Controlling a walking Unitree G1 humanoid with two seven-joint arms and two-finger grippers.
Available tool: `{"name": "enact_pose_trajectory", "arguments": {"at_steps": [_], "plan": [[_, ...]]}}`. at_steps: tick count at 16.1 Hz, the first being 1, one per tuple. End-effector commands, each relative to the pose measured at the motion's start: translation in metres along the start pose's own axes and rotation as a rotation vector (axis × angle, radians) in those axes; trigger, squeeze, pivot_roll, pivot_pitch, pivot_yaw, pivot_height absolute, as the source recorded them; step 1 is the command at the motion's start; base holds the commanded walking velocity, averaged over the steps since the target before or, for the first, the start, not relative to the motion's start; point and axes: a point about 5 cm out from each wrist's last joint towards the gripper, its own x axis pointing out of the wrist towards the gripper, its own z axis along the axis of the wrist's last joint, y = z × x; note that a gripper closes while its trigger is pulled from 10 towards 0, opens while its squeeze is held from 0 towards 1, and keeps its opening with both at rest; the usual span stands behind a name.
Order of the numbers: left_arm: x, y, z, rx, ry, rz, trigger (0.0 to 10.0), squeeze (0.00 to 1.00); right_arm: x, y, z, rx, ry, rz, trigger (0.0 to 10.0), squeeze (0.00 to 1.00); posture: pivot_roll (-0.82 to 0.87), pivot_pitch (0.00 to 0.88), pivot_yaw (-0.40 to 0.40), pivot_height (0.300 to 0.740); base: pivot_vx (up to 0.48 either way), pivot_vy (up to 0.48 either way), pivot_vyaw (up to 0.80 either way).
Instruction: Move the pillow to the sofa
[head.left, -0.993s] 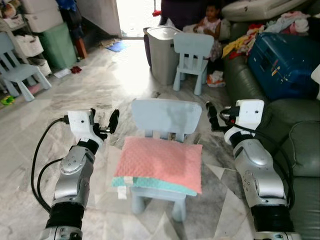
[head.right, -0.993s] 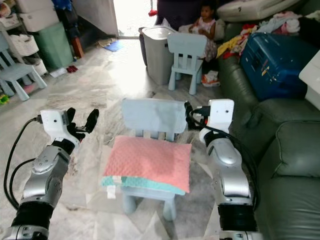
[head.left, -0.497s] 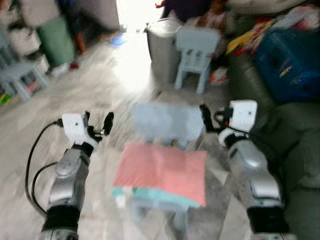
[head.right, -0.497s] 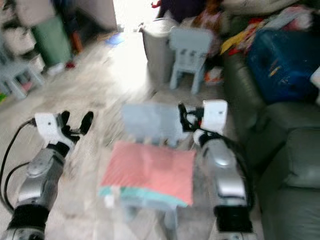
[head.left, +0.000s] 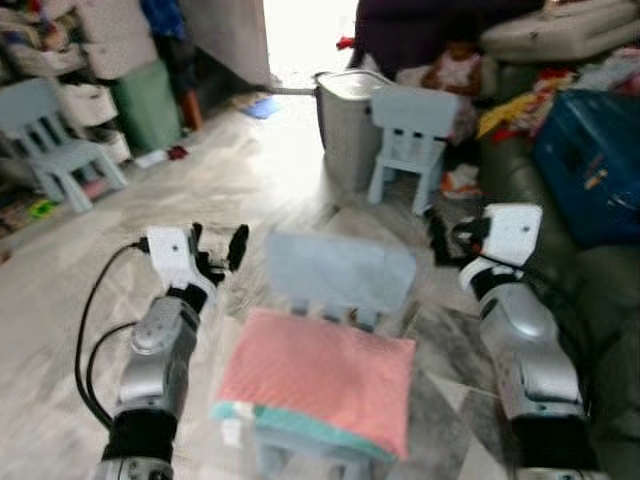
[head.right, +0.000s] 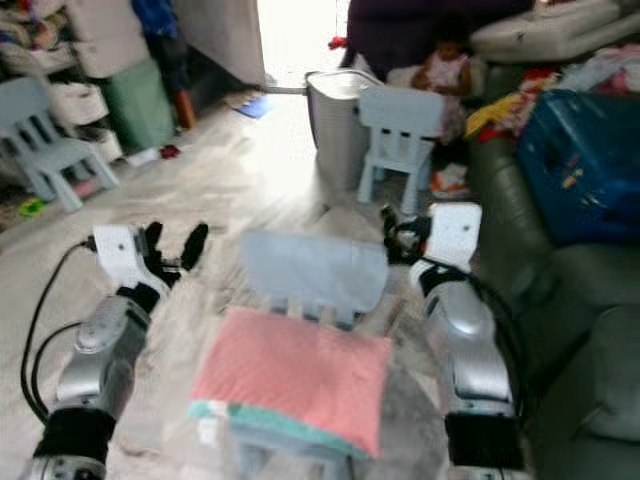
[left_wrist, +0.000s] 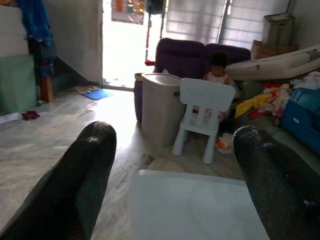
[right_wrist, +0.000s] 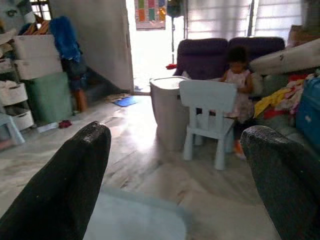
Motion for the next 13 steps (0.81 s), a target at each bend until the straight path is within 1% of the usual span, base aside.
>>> {"name": "enact_pose_trajectory", "arguments": {"at_steps": [1,5,8,9,10,11,13], "plan": [[-0.002,0.01,0.002,0.011,0.007,0.036,10.0,0.0,0.002,0.011,0.004,0.009,-0.016,0.036,10.0,0.0,-0.12,0.0,0.043,0.74,0.0,0.0,0.0],[-0.003,0.011,-0.002,0.011,0.024,0.065,10.0,0.0,0.001,0.011,0.002,0.011,-0.009,0.04,10.0,0.0,-0.12,0.0,0.041,0.74,0.0,0.0,0.0],[-0.004,0.013,-0.002,0.024,0.031,0.087,10.0,0.0,-0.001,0.013,0.001,0.019,-0.004,0.055,10.0,0.0,-0.11,0.0,0.037,0.74,0.0,0.0,0.0],[-0.007,0.015,-0.005,0.039,0.047,0.101,10.0,0.0,-0.002,0.015,0.0,0.025,0.004,0.067,10.0,0.0,-0.11,0.0,0.036,0.74,0.0,0.0,0.0],[-0.014,0.018,-0.014,0.069,0.088,0.11,10.0,0.0,-0.006,0.017,-0.004,0.033,0.022,0.09,10.0,0.0,-0.11,0.0,0.035,0.74,0.0,0.0,0.0],[-0.021,0.02,-0.019,0.082,0.108,0.11,10.0,0.0,-0.01,0.016,-0.008,0.037,0.034,0.094,10.0,0.0,-0.11,0.0,0.033,0.74,0.0,0.0,0.0],[-0.039,0.025,-0.033,0.083,0.166,0.12,10.0,0.0,-0.022,0.013,-0.018,0.046,0.079,0.085,10.0,0.0,-0.1,0.0,0.031,0.74,0.0,0.0,0.0]]}}
